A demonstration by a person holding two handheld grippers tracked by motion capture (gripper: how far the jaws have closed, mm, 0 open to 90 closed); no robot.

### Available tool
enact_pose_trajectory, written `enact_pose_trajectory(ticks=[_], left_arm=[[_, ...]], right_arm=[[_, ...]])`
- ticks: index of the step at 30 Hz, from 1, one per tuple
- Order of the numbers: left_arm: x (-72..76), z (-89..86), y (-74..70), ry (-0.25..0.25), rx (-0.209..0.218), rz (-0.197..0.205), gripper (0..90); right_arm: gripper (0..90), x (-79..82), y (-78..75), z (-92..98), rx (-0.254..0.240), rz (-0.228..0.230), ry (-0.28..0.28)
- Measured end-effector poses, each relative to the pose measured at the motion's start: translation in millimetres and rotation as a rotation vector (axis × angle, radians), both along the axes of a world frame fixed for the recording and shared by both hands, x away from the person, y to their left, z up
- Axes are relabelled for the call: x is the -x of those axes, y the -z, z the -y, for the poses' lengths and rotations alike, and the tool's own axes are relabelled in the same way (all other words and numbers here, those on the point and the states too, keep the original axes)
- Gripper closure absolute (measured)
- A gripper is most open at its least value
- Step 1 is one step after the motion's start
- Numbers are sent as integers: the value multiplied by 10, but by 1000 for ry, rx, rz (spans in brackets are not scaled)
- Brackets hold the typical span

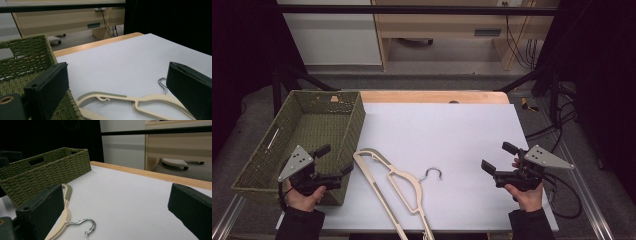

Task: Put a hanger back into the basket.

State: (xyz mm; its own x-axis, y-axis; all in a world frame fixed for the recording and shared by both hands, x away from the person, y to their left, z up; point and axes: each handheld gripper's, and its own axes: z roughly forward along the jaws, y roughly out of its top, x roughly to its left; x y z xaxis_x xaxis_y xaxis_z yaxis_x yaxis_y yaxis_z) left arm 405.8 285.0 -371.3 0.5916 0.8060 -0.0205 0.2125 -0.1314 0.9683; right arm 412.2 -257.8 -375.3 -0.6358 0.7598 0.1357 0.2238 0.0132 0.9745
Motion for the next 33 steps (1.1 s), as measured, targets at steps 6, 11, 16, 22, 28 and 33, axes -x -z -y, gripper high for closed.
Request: enact_pose_trajectory(ticks=[6, 11, 16, 22, 28, 33], left_arm=[[-16, 48, -11, 3, -6, -3, 46], [-54, 152, -43, 19, -25, -5, 46], [-72, 304, -48, 44, -40, -20, 47], [-92, 442, -29, 66, -56, -40, 47], [-152, 621, 25, 95, -94, -78, 46], [-211, 858, 48, 139, -125, -95, 46]], right_arm=[[12, -9, 14, -15, 10, -5, -8], [13, -22, 21, -32, 21, -12, -8], [13, -24, 27, -55, 23, -18, -14], [14, -27, 27, -75, 30, -21, -23], [14, -34, 34, -100, 40, -28, -27], [14, -41, 46, -119, 47, -31, -38]])
